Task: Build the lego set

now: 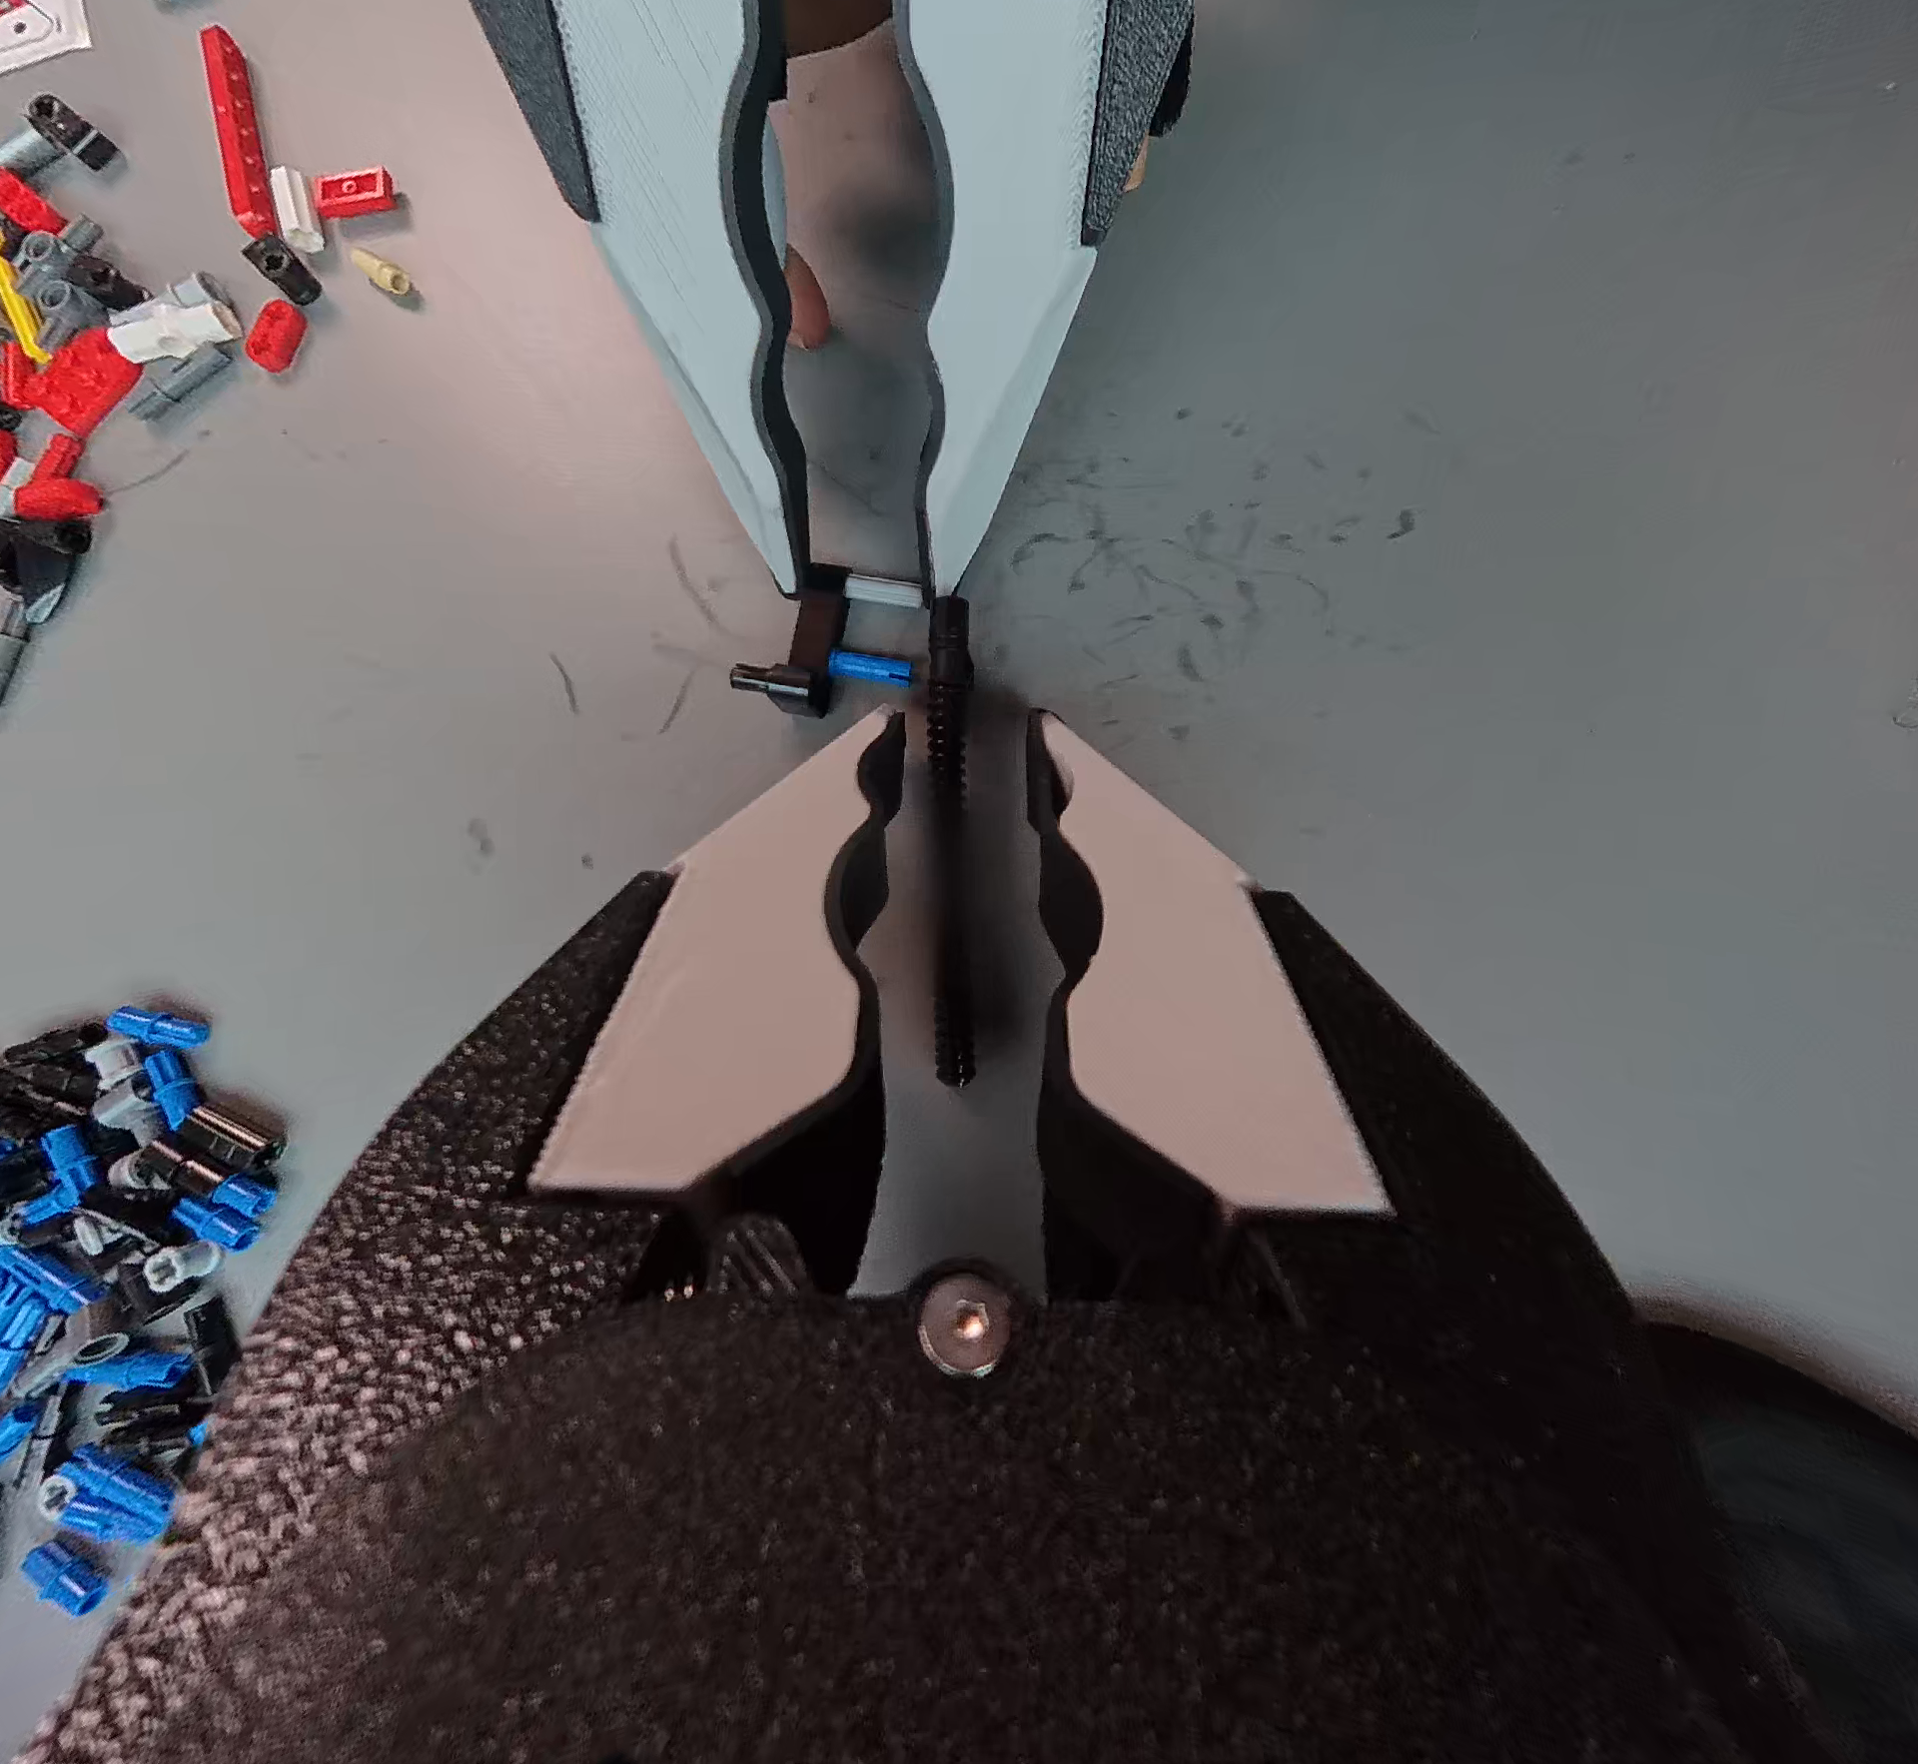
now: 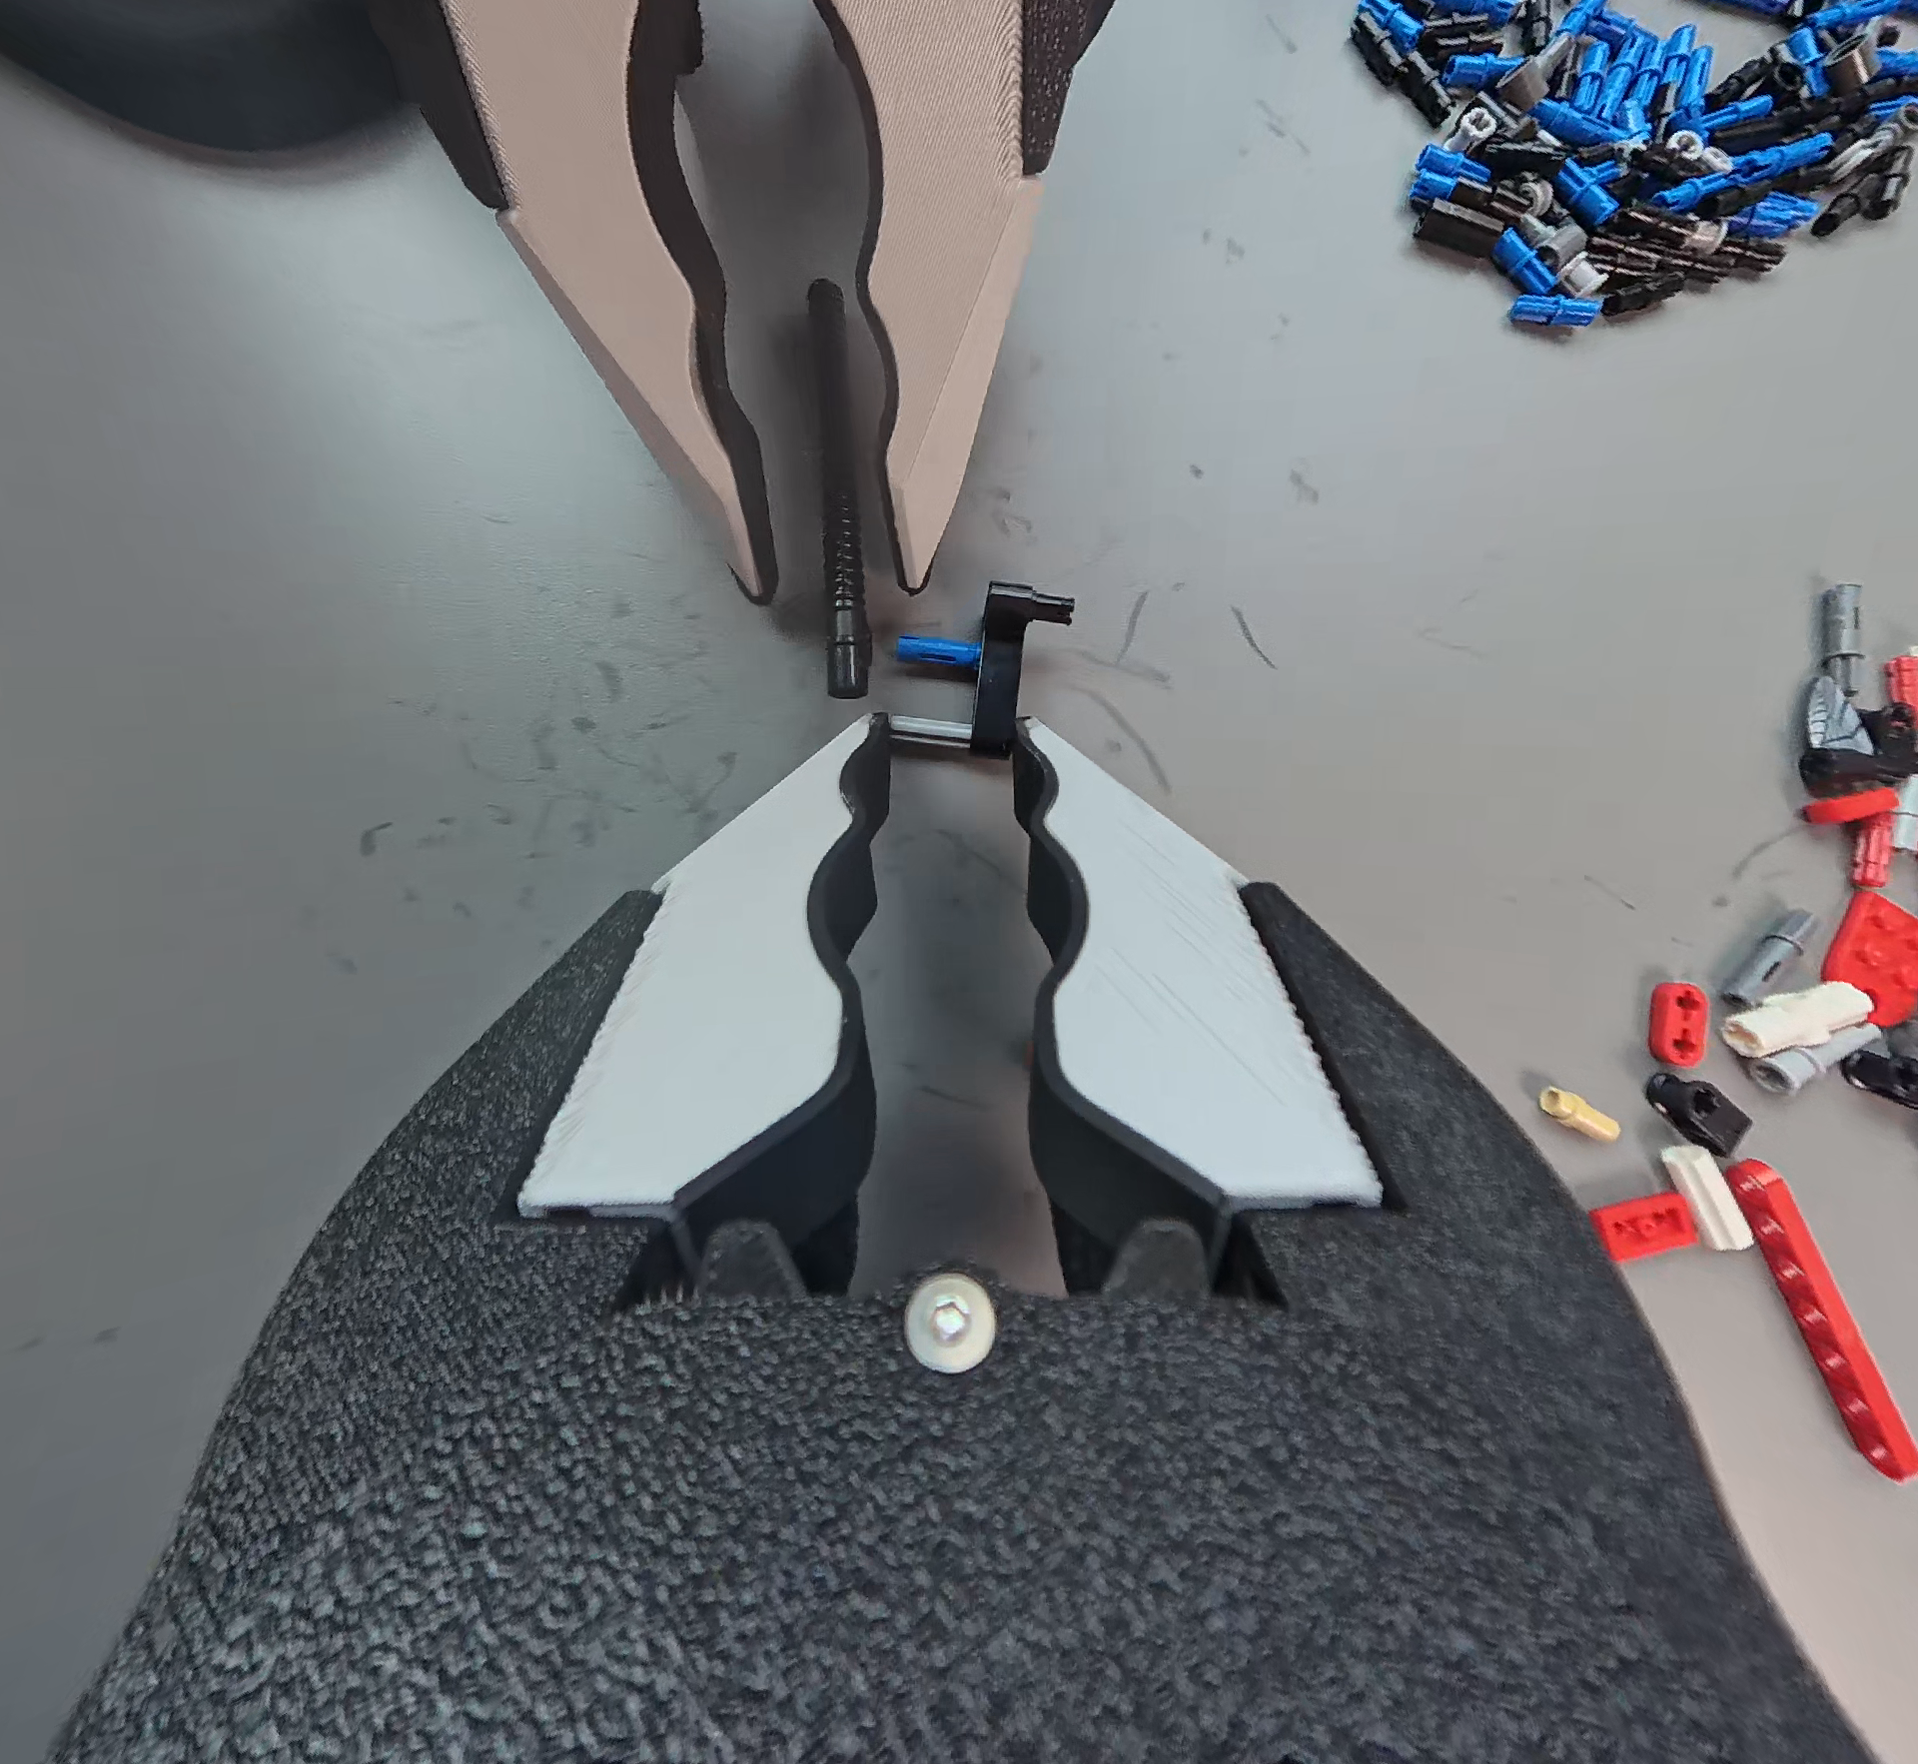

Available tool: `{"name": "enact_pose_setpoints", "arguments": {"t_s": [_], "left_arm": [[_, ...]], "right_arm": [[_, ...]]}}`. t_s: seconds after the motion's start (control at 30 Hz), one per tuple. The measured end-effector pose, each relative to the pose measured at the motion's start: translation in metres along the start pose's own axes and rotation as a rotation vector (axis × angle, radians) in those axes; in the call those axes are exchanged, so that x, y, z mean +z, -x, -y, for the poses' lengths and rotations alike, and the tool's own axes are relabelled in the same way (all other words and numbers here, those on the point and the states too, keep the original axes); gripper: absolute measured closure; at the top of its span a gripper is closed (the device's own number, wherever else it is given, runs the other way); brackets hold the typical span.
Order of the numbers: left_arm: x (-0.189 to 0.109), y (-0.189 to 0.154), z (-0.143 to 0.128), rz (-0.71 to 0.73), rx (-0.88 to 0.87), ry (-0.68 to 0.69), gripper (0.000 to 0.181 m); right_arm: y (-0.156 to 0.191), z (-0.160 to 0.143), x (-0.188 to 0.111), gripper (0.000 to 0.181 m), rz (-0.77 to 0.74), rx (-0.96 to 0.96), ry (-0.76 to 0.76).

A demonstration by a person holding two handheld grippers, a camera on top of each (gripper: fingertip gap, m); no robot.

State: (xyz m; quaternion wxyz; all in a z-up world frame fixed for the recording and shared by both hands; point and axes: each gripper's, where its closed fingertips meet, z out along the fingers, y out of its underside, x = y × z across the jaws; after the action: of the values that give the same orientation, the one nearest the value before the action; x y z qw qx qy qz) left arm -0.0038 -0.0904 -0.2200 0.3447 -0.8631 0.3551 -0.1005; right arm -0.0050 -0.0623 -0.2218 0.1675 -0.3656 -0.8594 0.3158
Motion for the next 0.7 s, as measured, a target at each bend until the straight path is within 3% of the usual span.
{"name": "enact_pose_setpoints", "arguments": {"t_s": [0.03, 0.2, 0.7], "left_arm": [[0.0002, -0.0015, 0.0015, -0.007, -0.009, -0.004, 0.158], [0.005, 0.0018, 0.0024, 0.038, -0.018, 0.013, 0.174], [0.0031, -0.004, 0.0011, 0.288, 0.302, 0.041, 0.174]], "right_arm": [[0.0011, -0.0002, -0.0002, 0.158, 0.001, -0.003, 0.001], [0.0053, -0.0002, -0.001, 0.158, -0.003, -0.018, -0.009], [0.011, 0.0035, -0.0013, 0.158, -0.117, -0.145, -0.016]]}}
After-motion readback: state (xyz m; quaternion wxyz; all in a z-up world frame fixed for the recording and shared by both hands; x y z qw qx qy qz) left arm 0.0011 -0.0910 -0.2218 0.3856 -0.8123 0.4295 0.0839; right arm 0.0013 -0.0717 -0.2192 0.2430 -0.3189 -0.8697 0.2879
